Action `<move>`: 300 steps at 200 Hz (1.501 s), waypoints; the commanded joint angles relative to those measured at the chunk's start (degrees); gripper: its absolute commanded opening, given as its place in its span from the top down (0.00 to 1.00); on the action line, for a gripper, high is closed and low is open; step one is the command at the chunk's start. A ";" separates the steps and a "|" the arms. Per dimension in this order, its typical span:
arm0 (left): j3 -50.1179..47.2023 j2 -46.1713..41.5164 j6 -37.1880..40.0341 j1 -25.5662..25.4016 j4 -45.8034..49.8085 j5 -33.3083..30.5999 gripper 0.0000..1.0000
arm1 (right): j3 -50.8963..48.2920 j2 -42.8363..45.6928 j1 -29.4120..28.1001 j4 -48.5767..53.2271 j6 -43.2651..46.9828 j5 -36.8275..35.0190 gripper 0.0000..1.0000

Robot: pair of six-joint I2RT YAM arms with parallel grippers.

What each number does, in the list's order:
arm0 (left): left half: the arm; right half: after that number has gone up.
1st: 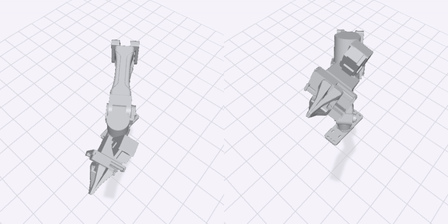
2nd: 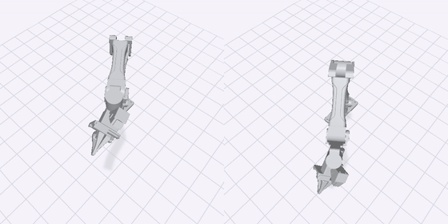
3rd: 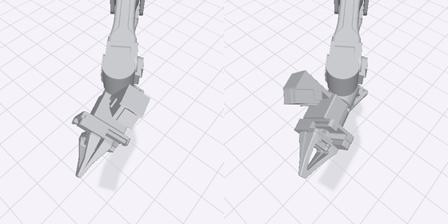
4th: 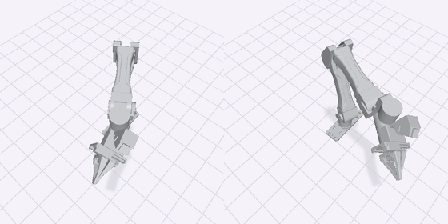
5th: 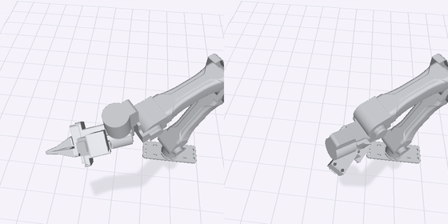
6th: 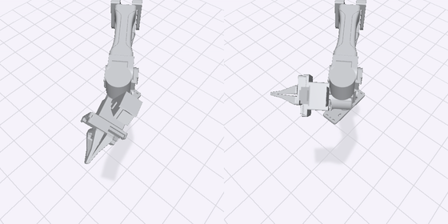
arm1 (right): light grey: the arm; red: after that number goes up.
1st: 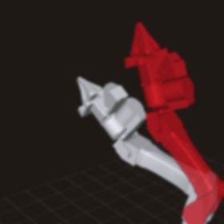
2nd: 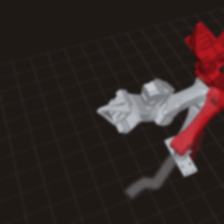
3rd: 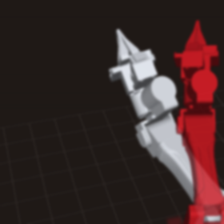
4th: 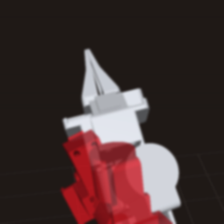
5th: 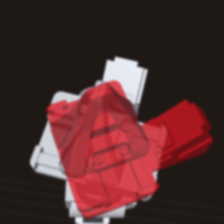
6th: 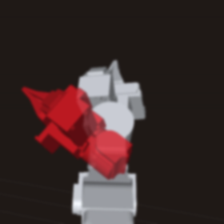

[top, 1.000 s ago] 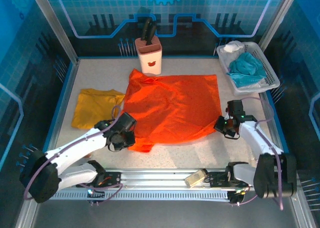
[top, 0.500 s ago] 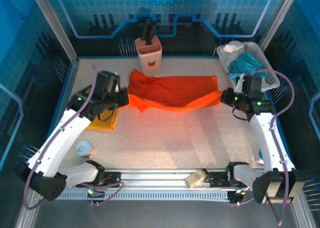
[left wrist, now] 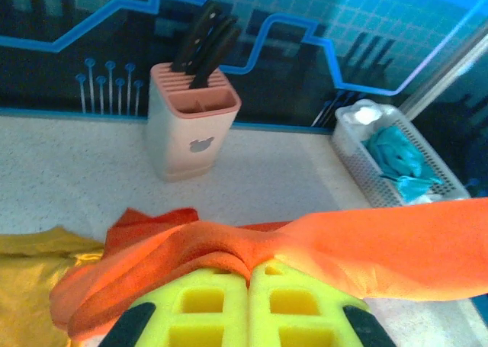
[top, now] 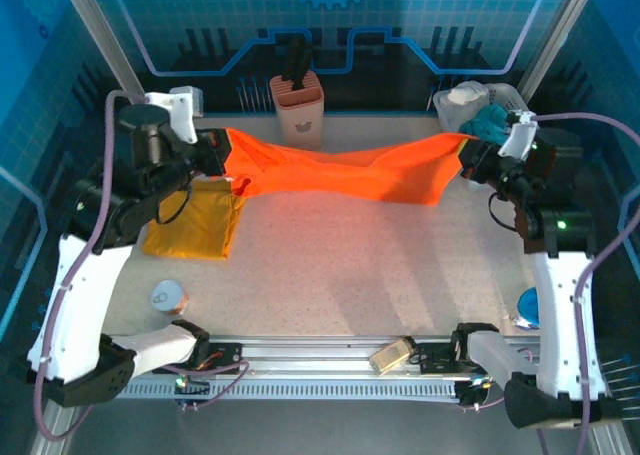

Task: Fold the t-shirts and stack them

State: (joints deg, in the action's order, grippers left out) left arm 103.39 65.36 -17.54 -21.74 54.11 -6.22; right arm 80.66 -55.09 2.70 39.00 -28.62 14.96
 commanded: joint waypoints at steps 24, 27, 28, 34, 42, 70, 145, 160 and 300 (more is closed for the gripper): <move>7.52 -4.77 1.38 0.24 -1.12 8.99 1.00 | 1.98 8.65 0.81 -2.22 1.11 -0.79 1.00; 8.11 -4.94 1.37 0.26 -1.11 9.26 1.00 | 1.90 9.23 0.79 -2.52 1.11 -0.73 1.00; 8.25 -5.05 1.37 0.23 -1.11 9.36 1.00 | 1.88 9.40 0.72 -2.57 1.11 -0.77 1.00; 9.13 -5.40 1.39 0.23 -1.30 9.99 1.00 | 1.77 10.34 0.81 -3.13 1.03 -0.89 1.00; 9.83 -5.98 1.38 0.30 -2.10 10.65 1.00 | 1.60 11.63 0.81 -3.77 0.86 -1.39 1.00; 10.90 -7.49 1.37 0.33 -6.00 13.05 1.00 | 2.40 14.72 0.82 -4.28 0.78 -4.30 1.00; 14.86 -0.19 6.02 0.33 -8.52 6.77 1.00 | 7.46 9.77 0.68 -0.84 -2.84 -8.42 1.00; 12.39 2.22 5.58 0.30 -8.69 4.48 1.00 | 6.59 7.54 0.68 1.35 -4.28 -10.29 1.00; -30.65 24.94 -5.97 13.04 -44.56 11.07 1.00 | -16.93 -36.62 2.73 -30.38 -6.74 -2.08 1.00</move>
State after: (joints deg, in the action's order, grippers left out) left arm 71.50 86.37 -21.08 -10.83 20.43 0.43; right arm 58.94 -85.25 3.40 17.98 -34.17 9.85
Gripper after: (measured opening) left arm 0.052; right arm 0.064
